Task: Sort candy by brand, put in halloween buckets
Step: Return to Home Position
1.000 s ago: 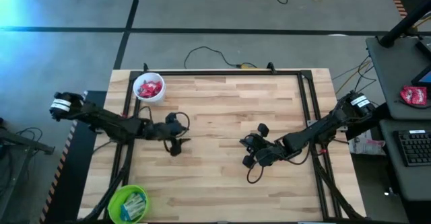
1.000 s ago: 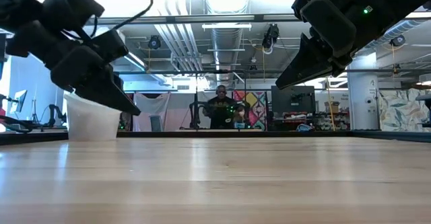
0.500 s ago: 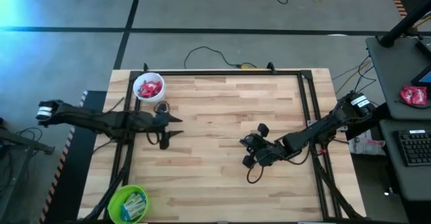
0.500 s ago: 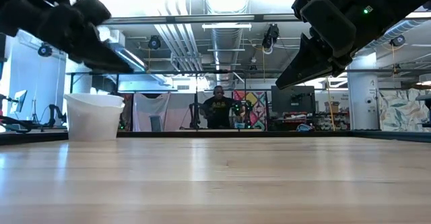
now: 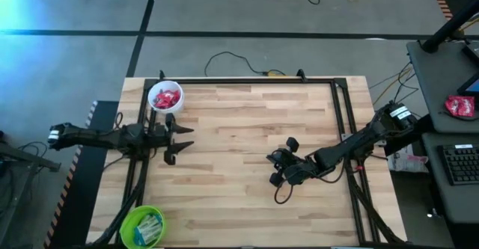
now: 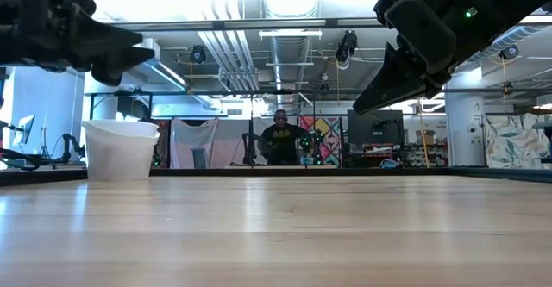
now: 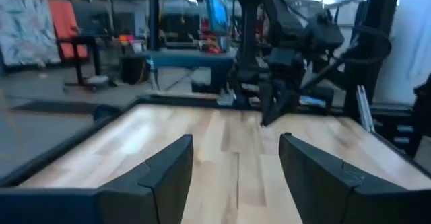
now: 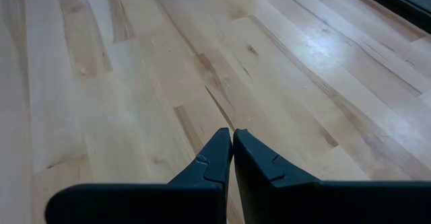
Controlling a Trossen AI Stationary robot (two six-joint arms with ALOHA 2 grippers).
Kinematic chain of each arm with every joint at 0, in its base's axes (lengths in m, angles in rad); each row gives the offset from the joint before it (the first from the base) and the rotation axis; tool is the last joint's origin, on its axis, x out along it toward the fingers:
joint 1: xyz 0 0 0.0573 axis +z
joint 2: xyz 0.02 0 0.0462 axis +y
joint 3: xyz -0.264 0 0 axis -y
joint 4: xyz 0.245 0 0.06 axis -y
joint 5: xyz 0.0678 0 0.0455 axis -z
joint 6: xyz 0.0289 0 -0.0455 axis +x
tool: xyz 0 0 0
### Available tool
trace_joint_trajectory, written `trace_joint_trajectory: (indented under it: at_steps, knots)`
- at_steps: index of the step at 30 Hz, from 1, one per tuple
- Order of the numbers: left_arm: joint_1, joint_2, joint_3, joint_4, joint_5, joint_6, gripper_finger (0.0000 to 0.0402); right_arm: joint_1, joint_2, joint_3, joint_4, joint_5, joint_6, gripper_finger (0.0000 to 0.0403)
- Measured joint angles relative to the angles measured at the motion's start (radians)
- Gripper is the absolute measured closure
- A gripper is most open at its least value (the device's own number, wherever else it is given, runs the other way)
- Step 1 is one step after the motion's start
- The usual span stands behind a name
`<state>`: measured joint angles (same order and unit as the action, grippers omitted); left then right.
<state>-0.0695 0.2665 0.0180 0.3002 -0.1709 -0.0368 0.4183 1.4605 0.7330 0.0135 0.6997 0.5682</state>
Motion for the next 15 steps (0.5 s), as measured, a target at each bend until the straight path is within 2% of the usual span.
trace_joint_trajectory:
  at_steps: [5, 10, 12, 15]
  knots:
    - [0.030, -0.076, 0.017, -0.030, -0.002, 0.090, 0.0208, 0.000, 0.000, 0.000, 0.001, 0.000, 0.000, 0.0390]
    - [0.057, -0.203, 0.112, -0.353, -0.004, 0.102, 0.0229, 0.000, 0.000, 0.000, 0.000, 0.000, 0.000, 0.0390]
    - [0.057, -0.268, 0.102, -0.339, -0.001, 0.068, 0.0239, 0.000, 0.000, 0.000, 0.000, 0.000, 0.000, 0.0390]
    - [0.057, -0.258, 0.049, -0.236, 0.033, 0.055, 0.0252, 0.000, 0.000, -0.001, 0.000, 0.000, 0.000, 0.0390]
